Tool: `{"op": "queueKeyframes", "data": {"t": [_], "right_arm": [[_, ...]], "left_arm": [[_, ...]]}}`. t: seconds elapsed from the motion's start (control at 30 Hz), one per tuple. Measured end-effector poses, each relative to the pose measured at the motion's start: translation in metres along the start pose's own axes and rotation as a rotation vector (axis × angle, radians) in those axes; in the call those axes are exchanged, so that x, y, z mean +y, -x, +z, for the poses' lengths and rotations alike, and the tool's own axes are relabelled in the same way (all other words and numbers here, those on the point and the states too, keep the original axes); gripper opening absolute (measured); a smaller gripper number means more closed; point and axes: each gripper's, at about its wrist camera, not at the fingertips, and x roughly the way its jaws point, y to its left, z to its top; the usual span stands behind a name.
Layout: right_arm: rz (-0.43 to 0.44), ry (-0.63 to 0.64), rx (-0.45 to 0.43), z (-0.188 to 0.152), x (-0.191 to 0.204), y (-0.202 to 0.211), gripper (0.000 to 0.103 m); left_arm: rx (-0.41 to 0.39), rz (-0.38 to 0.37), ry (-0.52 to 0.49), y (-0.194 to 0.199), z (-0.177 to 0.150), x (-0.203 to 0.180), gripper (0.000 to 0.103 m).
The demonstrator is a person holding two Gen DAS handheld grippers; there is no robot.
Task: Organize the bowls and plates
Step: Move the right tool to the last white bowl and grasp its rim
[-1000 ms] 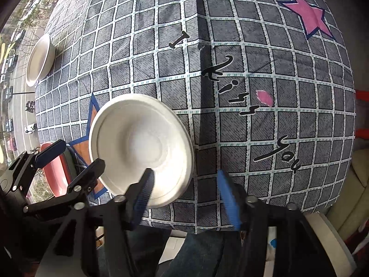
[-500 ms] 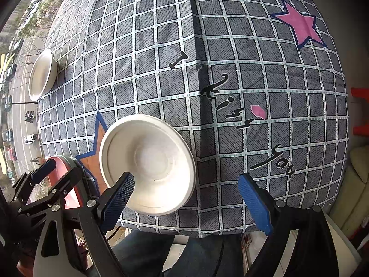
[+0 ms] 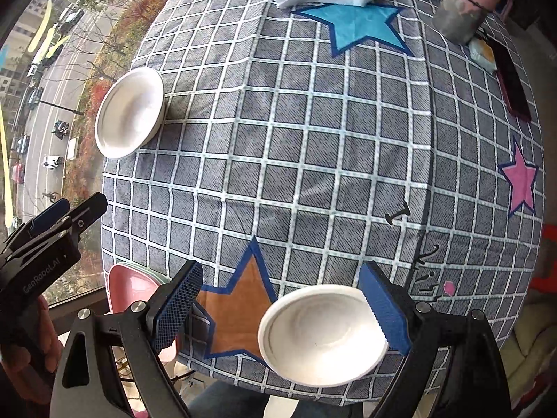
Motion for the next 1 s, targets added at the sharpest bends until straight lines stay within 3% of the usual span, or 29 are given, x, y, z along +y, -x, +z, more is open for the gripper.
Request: {"op": "queueKeyframes", "data": {"t": [0.3,0.57,0.77,0.93,0.97,1.0], "right_arm": [[0.042,0.032,-0.014,0.076,0.059,-0.035,0.092],[0.073,-0.012,0.005,0.122,0.084,-0.082,0.092],[0.099,-0.014,0.001,0.136,0.098,-0.103,0.091],[0.115,-0.009,0.03,0.142,0.111,-0.118,0.063],[0.117,-0.01,0.035,0.144,0.113,-0.121,0.052],[0.127,-0.016,0.042,0.144,0.115,-0.124,0.051]], "left_arm": [[0.001,0.113,0.124,-0.04,0.054,0.046,0.081],[0.001,0.149,0.122,-0.079,0.083,0.058,0.081],[0.012,0.156,0.115,-0.102,0.096,0.061,0.081],[0.025,0.14,0.104,-0.118,0.105,0.061,0.079],[0.029,0.123,0.103,-0.121,0.106,0.062,0.075],[0.04,0.097,0.102,-0.122,0.105,0.063,0.062]]}}
